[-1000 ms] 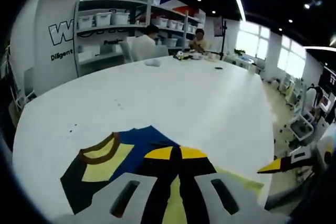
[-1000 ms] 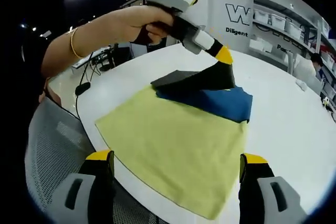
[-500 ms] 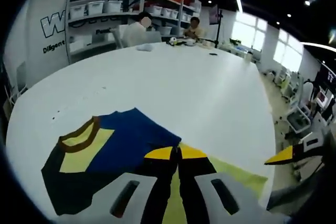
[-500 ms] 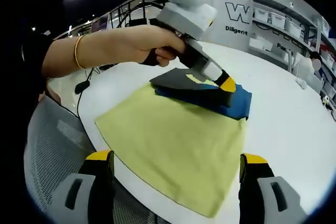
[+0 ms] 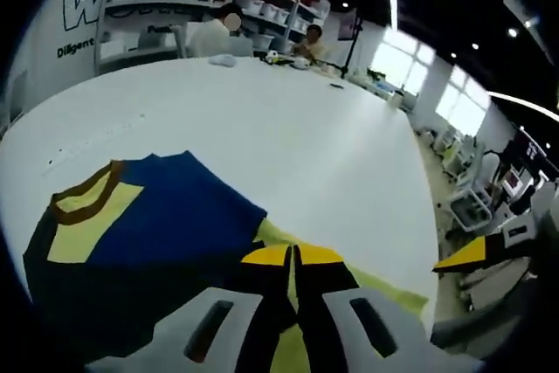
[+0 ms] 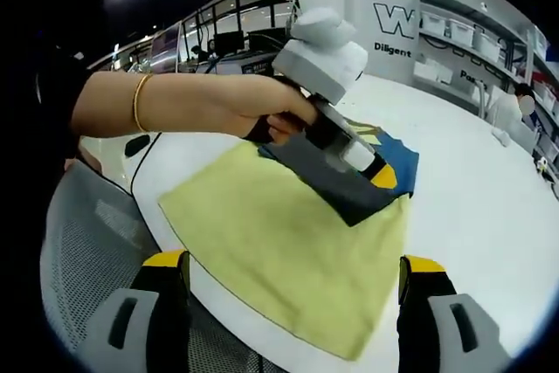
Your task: Fold the garment on the visible template until the final outline fits inside the template.
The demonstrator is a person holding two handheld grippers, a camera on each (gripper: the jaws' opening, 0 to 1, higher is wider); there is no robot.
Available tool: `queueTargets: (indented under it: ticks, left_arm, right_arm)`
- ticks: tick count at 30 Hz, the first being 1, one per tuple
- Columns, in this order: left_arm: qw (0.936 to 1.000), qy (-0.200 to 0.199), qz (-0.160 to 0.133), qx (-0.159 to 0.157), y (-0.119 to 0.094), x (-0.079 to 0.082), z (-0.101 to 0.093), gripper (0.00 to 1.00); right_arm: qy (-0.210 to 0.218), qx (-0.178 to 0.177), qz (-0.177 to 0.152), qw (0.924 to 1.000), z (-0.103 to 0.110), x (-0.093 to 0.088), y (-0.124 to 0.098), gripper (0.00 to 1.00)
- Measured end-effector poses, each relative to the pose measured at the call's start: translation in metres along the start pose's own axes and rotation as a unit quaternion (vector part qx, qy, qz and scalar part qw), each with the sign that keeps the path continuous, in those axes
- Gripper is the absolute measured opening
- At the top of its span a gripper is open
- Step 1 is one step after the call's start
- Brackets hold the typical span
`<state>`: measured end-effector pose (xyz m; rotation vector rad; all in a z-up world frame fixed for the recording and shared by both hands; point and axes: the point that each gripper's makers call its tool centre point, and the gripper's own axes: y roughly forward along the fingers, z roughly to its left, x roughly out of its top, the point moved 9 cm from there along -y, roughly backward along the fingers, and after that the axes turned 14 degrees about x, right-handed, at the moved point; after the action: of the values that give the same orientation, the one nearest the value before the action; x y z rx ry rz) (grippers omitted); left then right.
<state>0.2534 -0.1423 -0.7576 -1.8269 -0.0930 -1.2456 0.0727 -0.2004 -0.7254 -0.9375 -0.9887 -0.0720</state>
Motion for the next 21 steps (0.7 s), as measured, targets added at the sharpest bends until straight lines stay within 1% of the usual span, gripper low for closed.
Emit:
queueTargets:
  ticks: [2,3,5,6,7,8,10,12,16,17,21]
  left_arm:
    - [0.9999,0.008,-0.006,0.005,-0.003,0.002,0.002,0.15]
    - [0.9999,0.005,-0.012,0.01,-0.006,0.005,0.006,0.17]
    - [0.9997,0.002,-0.019,0.017,-0.009,0.008,0.012,0.26]
    - [0.9993,0.005,-0.024,0.028,-0.011,0.01,0.016,0.3]
    - [0.9989,0.012,-0.027,0.037,-0.012,0.011,0.02,0.38]
    - [0.9977,0.024,-0.034,0.054,-0.014,0.013,0.025,0.44]
    - [0.9972,0.026,-0.034,0.062,-0.018,0.014,0.03,0.54]
    - [0.9967,0.021,-0.038,0.069,-0.024,0.015,0.037,0.6]
    - [0.9953,0.017,-0.046,0.084,-0.03,0.016,0.045,0.82]
    - [0.9945,0.018,-0.049,0.091,-0.034,0.015,0.049,0.86]
    - [0.993,0.023,-0.051,0.104,-0.041,0.012,0.056,0.98]
  right_arm:
    - [0.0,-0.002,0.001,1.0,-0.001,0.001,0.001,0.99]
    - [0.0,-0.002,0.0,1.0,-0.002,0.001,0.001,0.99]
    - [0.002,-0.004,-0.004,1.0,-0.004,0.002,0.0,0.99]
    - [0.004,-0.004,-0.01,0.9999,-0.005,0.004,0.0,0.99]
    - [0.007,-0.004,-0.013,0.9999,-0.006,0.004,-0.001,0.99]
    - [0.008,-0.005,-0.017,0.9998,-0.007,0.005,-0.001,0.99]
    - [0.012,-0.007,-0.025,0.9996,-0.01,0.007,-0.002,0.99]
    - [0.015,-0.007,-0.032,0.9994,-0.013,0.008,-0.002,0.99]
    - [0.016,-0.008,-0.039,0.9991,-0.019,0.011,-0.001,0.99]
    - [0.015,-0.007,-0.042,0.999,-0.022,0.012,0.0,0.99]
    - [0.012,-0.009,-0.049,0.9987,-0.034,0.02,0.002,0.98]
